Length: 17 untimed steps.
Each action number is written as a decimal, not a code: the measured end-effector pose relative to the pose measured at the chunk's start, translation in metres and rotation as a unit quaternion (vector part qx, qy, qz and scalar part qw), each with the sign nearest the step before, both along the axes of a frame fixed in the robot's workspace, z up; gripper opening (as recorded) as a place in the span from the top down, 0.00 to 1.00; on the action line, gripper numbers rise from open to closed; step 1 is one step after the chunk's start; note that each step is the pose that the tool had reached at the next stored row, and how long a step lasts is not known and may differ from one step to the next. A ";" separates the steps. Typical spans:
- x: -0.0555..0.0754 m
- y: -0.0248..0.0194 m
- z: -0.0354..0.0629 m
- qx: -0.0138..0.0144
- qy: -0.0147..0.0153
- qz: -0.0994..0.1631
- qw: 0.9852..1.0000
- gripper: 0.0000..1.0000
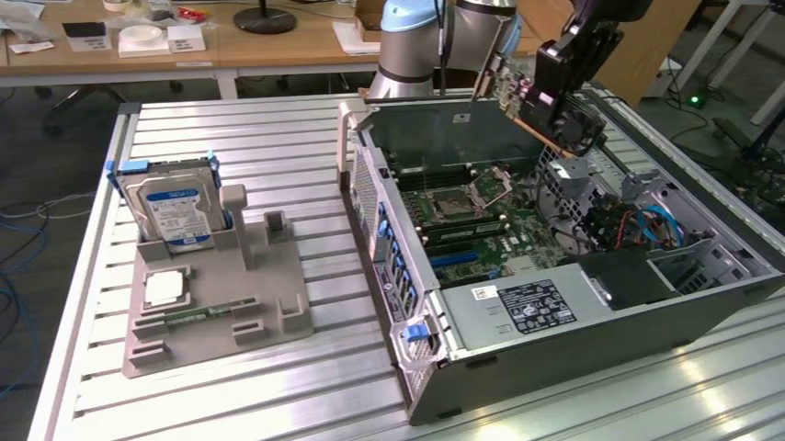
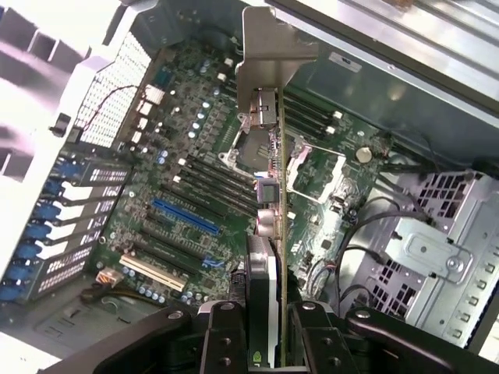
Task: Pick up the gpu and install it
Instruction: 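Insert the gpu into the slot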
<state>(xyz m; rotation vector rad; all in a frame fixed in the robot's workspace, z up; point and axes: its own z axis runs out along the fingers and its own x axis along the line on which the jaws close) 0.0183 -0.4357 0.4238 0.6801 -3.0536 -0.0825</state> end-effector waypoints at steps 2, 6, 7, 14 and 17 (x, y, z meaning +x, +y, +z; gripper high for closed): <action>0.000 0.0000 0.0000 0.000 0.000 0.013 1.000 0.72; 0.000 0.0000 0.0000 0.000 0.000 0.039 0.999 0.72; 0.000 0.0000 -0.0001 0.000 0.000 0.046 0.999 0.72; 0.000 0.0000 -0.0002 0.000 0.000 0.094 0.996 0.72; 0.000 0.0000 -0.0002 0.000 0.000 0.114 0.993 0.72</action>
